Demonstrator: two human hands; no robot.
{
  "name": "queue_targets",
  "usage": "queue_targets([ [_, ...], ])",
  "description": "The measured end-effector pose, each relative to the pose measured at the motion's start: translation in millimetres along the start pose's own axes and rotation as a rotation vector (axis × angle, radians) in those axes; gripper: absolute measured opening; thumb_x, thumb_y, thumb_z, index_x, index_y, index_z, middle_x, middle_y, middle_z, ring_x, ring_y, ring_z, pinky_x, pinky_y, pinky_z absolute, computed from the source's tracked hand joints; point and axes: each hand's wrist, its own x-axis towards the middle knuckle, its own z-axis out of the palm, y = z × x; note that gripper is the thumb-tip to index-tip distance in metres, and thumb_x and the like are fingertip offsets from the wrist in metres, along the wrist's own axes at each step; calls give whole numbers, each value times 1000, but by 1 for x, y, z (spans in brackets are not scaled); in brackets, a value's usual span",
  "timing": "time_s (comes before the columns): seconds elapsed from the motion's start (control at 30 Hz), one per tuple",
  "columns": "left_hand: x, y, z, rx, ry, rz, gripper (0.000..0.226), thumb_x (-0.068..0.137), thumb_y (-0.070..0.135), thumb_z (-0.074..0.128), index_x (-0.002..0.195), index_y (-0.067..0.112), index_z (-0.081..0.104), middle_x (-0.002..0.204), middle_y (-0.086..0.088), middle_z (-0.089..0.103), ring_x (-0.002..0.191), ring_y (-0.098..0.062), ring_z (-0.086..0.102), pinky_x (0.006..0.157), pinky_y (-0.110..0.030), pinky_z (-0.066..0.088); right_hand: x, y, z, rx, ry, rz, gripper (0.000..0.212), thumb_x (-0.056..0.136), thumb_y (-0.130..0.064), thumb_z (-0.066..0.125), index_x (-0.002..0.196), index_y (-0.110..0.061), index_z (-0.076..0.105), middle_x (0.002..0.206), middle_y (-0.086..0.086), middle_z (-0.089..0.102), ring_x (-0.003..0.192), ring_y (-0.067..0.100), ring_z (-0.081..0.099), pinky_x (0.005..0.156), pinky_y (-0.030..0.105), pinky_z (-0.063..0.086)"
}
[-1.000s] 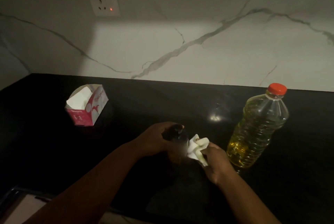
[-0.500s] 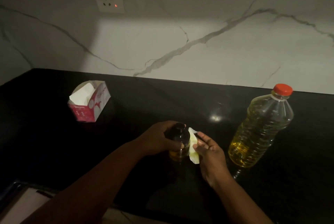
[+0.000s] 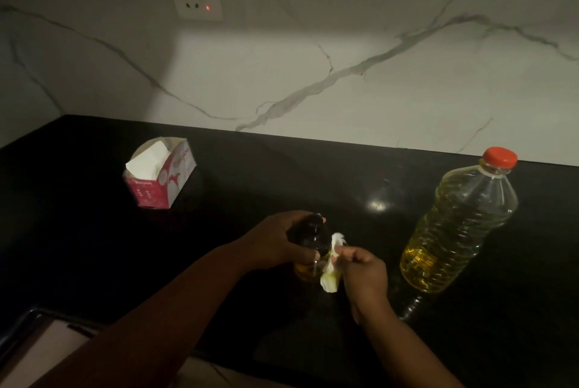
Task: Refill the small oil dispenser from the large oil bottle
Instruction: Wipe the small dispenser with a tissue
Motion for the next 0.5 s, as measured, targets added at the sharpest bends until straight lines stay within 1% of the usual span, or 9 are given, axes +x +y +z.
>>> queue_targets([
  [0.07, 1, -2, 0, 7, -4, 2, 58, 65, 26, 83, 114, 46, 60, 118, 10, 68, 111, -6, 64, 100, -41, 51, 2, -13, 4, 53, -24, -39, 21, 85, 7, 58, 87, -10, 70, 87, 7, 71, 80, 18, 68, 69, 27, 57],
  [0.1, 1, -1, 0, 22, -6, 1, 60, 66, 24, 83, 118, 43, 60, 117, 10, 68, 110, -5, 64, 100, -41, 51, 0, -17, 5, 69, -44, -58, 23, 85, 8, 56, 90, -9, 70, 86, 6, 72, 78, 17, 69, 69, 28, 57],
  [0.17, 1, -1, -1, 41, -9, 4, 59, 68, 18, 83, 118, 40, 59, 116, 9, 69, 108, -4, 65, 99, -39, 52, -7, -16, 2, 65, -67, -78, 23, 86, 7, 56, 96, -6, 71, 90, 8, 73, 83, 20, 70, 75, 32, 58],
  [0.23, 0, 0, -1, 39, -16, -10, 58, 70, 17, 83, 115, 43, 59, 117, 10, 68, 108, -3, 64, 100, -39, 52, -14, -2, -5, 16, -48, -68, 23, 85, 7, 58, 97, -7, 71, 95, 8, 73, 89, 20, 69, 82, 35, 56],
  [0.3, 0, -2, -2, 86, -31, -31, 61, 67, 30, 83, 121, 43, 58, 127, 11, 62, 119, -4, 58, 106, -40, 46, -17, 13, -10, -59, -50, -24, 22, 84, 7, 58, 94, -8, 70, 94, 11, 72, 86, 22, 70, 82, 40, 56],
  [0.37, 2, -6, -3, 190, -31, -35, 78, 59, 53, 80, 132, 44, 52, 143, 14, 47, 137, -8, 38, 115, -41, 33, -16, 16, -9, -103, -58, -3, 21, 83, 7, 59, 89, -10, 69, 91, 13, 72, 82, 25, 70, 83, 44, 56],
  [0.4, 3, -6, -3, 243, -18, -29, 83, 55, 61, 79, 132, 46, 52, 144, 17, 41, 139, -9, 31, 115, -39, 29, -14, 11, -7, -104, -54, -17, 22, 82, 7, 60, 86, -13, 69, 91, 11, 71, 83, 23, 69, 84, 42, 55],
  [0.43, 2, -3, -3, 286, -1, -25, 81, 52, 65, 77, 128, 46, 56, 139, 18, 38, 135, -9, 28, 112, -34, 29, -13, 4, -6, -86, -50, -36, 23, 83, 6, 61, 84, -16, 68, 90, 7, 71, 83, 19, 68, 82, 37, 55],
  [0.5, -2, 7, -3, 321, 32, -15, 59, 49, 66, 76, 104, 51, 63, 120, 13, 40, 120, -9, 33, 100, -25, 32, -11, -12, -4, -25, -80, -111, 24, 84, 4, 61, 85, -18, 69, 88, -2, 72, 81, 12, 68, 76, 28, 55],
])
